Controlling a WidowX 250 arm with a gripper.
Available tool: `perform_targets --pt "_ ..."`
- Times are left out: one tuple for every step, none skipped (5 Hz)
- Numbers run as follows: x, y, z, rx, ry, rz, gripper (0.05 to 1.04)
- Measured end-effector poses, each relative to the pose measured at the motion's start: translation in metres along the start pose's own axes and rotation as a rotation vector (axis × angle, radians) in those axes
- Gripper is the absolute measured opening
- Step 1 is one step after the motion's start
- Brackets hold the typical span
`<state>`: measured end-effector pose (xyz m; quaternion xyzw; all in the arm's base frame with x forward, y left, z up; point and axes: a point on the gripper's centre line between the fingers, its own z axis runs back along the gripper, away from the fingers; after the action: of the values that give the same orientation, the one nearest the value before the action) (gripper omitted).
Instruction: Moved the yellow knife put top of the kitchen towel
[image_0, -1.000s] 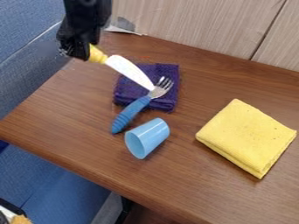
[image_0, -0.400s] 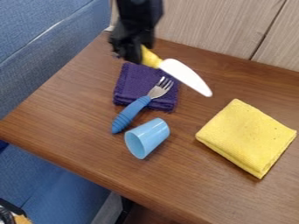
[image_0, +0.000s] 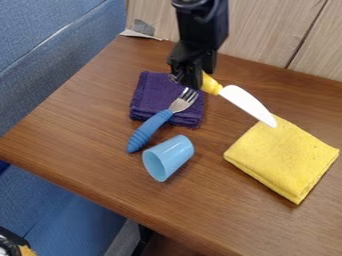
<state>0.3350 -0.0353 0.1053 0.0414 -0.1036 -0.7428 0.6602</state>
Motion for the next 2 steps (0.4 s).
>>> perform_targets --pt "0.007 0.005 -0.019 -0.032 -0.002 -0.021 0.499" --pt "0.016 0.015 -0.036 -0.053 -0.008 -0.048 0.499"
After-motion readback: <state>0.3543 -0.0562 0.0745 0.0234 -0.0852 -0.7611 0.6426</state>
